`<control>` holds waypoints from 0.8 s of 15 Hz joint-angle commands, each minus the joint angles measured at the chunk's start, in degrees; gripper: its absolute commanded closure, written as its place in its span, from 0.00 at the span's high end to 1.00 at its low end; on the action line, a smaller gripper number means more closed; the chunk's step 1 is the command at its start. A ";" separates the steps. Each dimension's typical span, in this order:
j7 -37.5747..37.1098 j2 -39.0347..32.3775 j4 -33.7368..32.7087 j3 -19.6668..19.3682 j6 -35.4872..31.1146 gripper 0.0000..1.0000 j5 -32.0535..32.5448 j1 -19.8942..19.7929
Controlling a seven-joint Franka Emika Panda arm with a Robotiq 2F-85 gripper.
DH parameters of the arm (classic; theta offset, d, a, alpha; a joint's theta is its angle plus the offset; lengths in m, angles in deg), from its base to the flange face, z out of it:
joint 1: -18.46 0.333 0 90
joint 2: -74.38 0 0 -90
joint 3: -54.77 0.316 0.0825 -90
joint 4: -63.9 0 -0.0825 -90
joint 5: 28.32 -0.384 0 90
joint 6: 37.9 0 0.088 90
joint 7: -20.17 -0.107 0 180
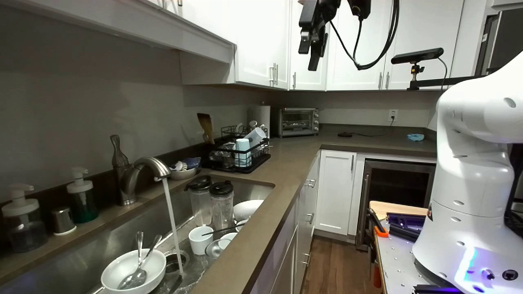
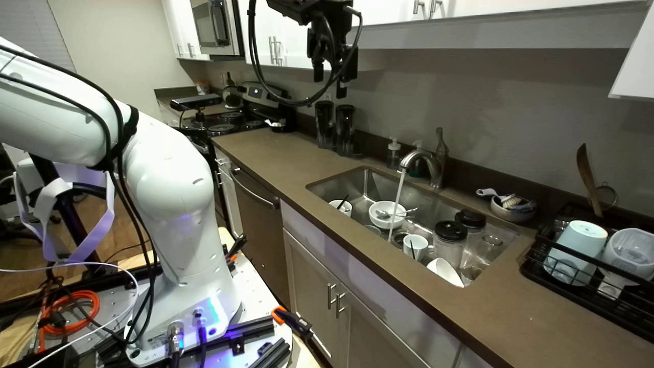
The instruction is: Close the faucet, open the faucet, close the faucet
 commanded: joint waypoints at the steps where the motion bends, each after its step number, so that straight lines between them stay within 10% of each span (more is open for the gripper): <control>1: 0.99 -0.71 -0.17 0.43 -0.67 1.00 -0.70 -0.83; 12: 7.58 -18.45 -3.23 -0.29 -16.99 1.00 -3.46 3.42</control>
